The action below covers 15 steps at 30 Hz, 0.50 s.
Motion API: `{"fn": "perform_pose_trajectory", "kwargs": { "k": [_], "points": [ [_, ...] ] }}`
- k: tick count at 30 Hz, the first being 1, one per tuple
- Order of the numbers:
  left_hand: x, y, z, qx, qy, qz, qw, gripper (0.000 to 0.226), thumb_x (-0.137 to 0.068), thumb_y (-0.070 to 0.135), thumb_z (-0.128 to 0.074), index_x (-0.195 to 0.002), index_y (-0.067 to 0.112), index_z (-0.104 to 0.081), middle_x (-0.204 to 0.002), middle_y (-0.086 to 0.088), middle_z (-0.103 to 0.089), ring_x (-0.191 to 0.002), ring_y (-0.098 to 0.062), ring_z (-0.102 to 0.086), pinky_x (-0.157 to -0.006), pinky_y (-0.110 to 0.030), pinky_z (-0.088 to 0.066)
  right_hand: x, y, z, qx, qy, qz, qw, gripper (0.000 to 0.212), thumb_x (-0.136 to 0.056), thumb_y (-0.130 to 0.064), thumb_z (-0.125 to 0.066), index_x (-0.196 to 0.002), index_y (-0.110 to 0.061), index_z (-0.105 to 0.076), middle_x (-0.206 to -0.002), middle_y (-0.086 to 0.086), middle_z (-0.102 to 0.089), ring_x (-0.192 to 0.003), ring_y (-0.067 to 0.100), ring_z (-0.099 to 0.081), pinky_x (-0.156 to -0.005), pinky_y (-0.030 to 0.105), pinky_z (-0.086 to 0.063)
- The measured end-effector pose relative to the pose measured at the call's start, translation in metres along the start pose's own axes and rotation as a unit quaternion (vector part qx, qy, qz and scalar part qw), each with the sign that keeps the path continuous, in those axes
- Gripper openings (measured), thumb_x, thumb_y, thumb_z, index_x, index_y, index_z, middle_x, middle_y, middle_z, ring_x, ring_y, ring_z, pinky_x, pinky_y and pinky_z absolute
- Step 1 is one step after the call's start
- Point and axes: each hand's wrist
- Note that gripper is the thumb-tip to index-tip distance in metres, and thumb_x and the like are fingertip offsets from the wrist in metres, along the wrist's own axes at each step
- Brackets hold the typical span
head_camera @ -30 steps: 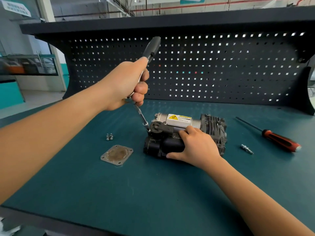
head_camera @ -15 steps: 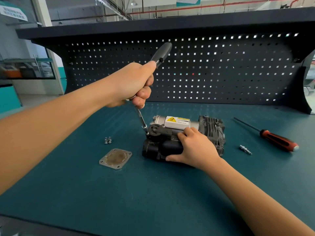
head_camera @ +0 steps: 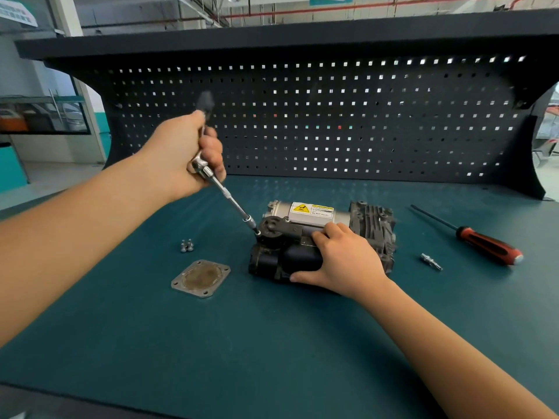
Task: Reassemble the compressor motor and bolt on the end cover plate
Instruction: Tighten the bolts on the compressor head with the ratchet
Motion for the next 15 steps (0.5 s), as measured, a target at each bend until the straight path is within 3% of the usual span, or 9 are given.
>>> {"fn": "perform_pose_trajectory", "kwargs": {
  "k": [2,8,15],
  "points": [
    [-0.002,0.001,0.002,0.028,0.013,0.004,1.0,0.036,-0.101,0.037,-0.031,-0.071,0.018,-0.037,-0.037,0.012,-0.032,-0.026,-0.004,-0.03,-0.045,-0.012,-0.039,0.0,0.0,0.0,-0.001,0.001,0.001,1.0,0.084,-0.071,-0.074,-0.054,-0.129,-0.014,-0.05,-0.114,0.003,-0.05,-0.111,0.021,-0.044,-0.089,0.032,-0.04],
    [0.007,-0.003,-0.023,-0.201,-0.04,-0.079,0.976,0.038,-0.099,0.038,-0.029,-0.068,0.017,-0.035,-0.036,0.009,-0.032,-0.027,-0.009,-0.029,-0.044,-0.018,-0.039,-0.001,0.002,-0.001,-0.006,-0.004,0.001,1.0,0.08,-0.07,-0.074,-0.056,-0.122,-0.012,-0.053,-0.11,0.004,-0.05,-0.108,0.021,-0.044,-0.086,0.031,-0.04],
    [0.015,0.0,-0.033,-0.274,-0.056,-0.102,0.955,0.037,-0.099,0.034,-0.027,-0.067,0.016,-0.032,-0.035,0.007,-0.032,-0.028,-0.011,-0.029,-0.052,-0.028,-0.036,-0.002,0.002,-0.001,-0.011,-0.011,0.007,1.0,0.077,-0.071,-0.072,-0.057,-0.116,-0.009,-0.054,-0.109,0.005,-0.05,-0.108,0.022,-0.043,-0.086,0.031,-0.039]
  ]
}}
Point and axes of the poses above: each hand's wrist, its own x-axis away from the middle knuckle, its own z-axis out of the back of the hand, y = z × x
